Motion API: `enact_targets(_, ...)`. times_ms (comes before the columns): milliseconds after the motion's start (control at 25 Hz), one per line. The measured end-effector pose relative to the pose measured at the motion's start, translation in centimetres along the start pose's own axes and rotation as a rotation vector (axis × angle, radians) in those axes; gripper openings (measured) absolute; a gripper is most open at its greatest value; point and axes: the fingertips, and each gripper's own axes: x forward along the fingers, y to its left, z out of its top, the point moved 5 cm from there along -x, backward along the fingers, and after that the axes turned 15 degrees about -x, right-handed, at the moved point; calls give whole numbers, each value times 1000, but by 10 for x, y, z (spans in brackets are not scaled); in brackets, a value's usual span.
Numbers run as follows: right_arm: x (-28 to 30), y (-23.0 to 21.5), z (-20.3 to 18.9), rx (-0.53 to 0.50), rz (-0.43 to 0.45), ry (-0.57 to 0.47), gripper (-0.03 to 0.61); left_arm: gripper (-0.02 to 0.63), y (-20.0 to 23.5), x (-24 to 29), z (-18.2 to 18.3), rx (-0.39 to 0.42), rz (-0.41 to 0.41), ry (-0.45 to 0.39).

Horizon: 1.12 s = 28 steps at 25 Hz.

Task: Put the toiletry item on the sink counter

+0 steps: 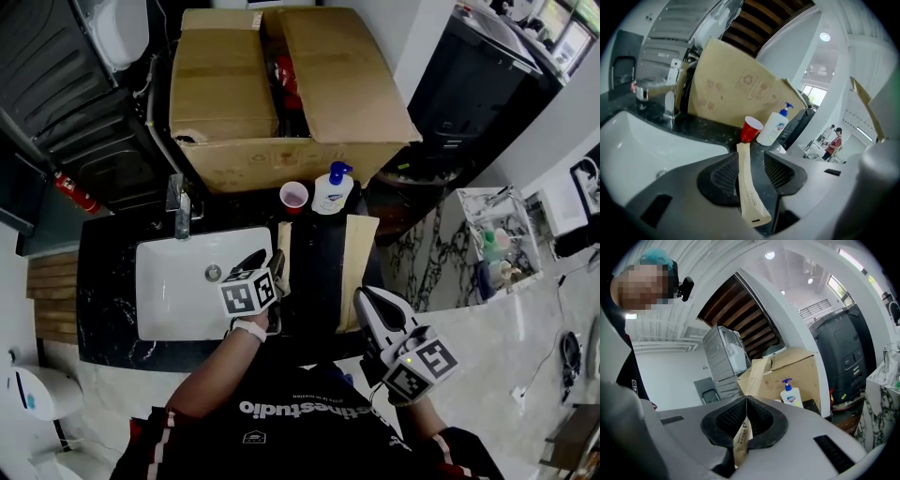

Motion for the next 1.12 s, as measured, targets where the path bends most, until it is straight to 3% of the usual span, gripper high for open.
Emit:
enact_targets(200,3,10,19,-34,12,-39,38,153,-30,-85,61,200,-81,-236)
enact_targets(320,7,17,30,-56,25,-60,38,41,-41,-145,87,303,-137,-383)
enact_targets(480,13,27,40,-74,44,-73,38,14,-46,-210,99,378,-235,-506)
enact_targets(720,24,38,42,-73,77,-62,38,14,-40,-246,97,385,-292,-528)
enact_targets(1120,41,28,20,-61,91,31,39,14,-44,-258,84,372,-340,-520)
